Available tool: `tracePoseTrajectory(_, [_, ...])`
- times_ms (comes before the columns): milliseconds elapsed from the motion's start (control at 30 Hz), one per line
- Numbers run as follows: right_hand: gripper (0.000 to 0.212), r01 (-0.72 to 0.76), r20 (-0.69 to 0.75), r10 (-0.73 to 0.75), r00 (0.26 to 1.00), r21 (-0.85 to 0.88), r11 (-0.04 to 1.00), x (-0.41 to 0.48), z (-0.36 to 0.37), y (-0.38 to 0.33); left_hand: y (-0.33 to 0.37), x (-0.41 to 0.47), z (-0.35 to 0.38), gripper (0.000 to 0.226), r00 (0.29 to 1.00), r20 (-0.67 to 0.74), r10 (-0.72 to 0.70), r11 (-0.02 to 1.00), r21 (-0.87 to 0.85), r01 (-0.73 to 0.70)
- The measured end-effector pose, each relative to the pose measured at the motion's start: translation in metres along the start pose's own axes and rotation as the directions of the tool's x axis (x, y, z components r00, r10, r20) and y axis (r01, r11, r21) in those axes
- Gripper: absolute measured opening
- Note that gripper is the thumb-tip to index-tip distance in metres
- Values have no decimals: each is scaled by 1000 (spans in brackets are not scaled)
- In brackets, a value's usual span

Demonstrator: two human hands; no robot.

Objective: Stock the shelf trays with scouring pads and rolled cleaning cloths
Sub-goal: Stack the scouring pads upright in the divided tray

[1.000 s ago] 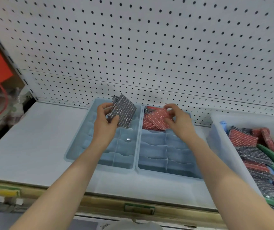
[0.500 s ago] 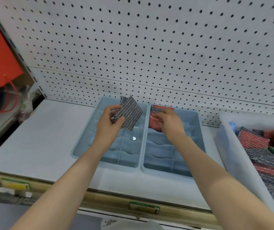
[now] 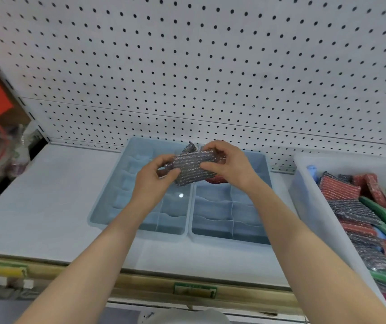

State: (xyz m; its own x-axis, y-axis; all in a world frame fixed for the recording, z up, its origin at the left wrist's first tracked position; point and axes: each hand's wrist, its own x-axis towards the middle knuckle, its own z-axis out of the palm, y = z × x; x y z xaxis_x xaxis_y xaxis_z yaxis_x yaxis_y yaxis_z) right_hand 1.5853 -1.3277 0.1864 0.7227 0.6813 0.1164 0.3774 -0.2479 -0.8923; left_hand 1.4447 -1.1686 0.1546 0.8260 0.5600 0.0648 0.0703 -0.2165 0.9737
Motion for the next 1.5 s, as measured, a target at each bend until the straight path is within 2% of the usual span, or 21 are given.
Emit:
tracePoseTrajectory(100, [20,-20,-134,11,991,-69,997,-9,-20,11,-3,0,-3,30,997,-69,-20,1000,-7,19])
tracePoseTrajectory(200, [25,-45,-208,-12,978,-266,963,-19,-37,26,-7,2,-7,34,990,-143,-21,1000,15,23])
tracePoseTrajectory(267, [29,-24,-179,-55,982,-410,912,-22,-38,38,-8,2,-8,36,987,-155,-33,999,-7,32])
tracePoseTrajectory(400, [29,55,-153,-160,975,-532,845,-17,-23,52,-8,2,-7,35,989,-145,-29,1000,-14,27])
tracePoseTrajectory(500, [25,125,-98,-246,964,-651,749,-14,-9,67,-8,1,-8,35,992,-124,-19,1000,-7,18])
tracePoseTrajectory(567, [21,143,-41,-241,970,-706,693,-16,-1,82,-8,1,-9,36,993,-118,-22,1000,1,23])
tracePoseTrajectory(700, [26,98,-73,-236,969,-764,637,-15,1,89,-8,0,-12,37,993,-114,-22,1000,0,23])
tracePoseTrajectory(767, [33,90,-118,-268,956,-751,654,-14,0,81,-9,0,-12,39,995,-102,-14,1000,7,15])
tracePoseTrajectory(867, [33,121,-199,-287,937,-585,802,-15,2,52,-7,-2,-9,41,998,-56,15,1000,14,-14])
tracePoseTrajectory(933, [31,145,-171,-220,960,-366,919,-15,3,26,-4,-4,-5,43,999,-17,46,999,23,-46])
tracePoseTrajectory(967, [31,112,-131,-141,981,-208,972,-16,4,12,-3,-4,-2,43,998,1,62,998,28,-62])
tracePoseTrajectory(1033, [32,41,-15,-41,999,-16,999,-19,2,-3,2,-4,5,41,995,35,95,995,27,-96])
tracePoseTrajectory(1100, [27,20,33,-19,999,-42,999,-22,-3,-5,8,-5,12,36,991,43,130,991,26,-131])
tracePoseTrajectory(1133, [23,4,11,-3,1000,-55,998,-24,-6,-3,9,-5,16,35,990,32,139,990,33,-141])
tracePoseTrajectory(1200, [18,-37,-102,28,994,-82,996,-27,-16,5,6,-5,22,37,991,4,131,989,69,-131])
tracePoseTrajectory(1267, [17,-59,-217,10,976,-217,974,-33,-27,18,-3,-6,27,42,996,8,93,988,126,-93])
tracePoseTrajectory(1300, [18,-67,-227,1,974,-287,956,-36,-30,24,-8,-7,30,42,997,25,75,984,162,-78])
tracePoseTrajectory(1500, [24,-8,-90,-42,995,-497,868,-40,-13,56,-21,-18,44,41,978,207,35,884,449,-127])
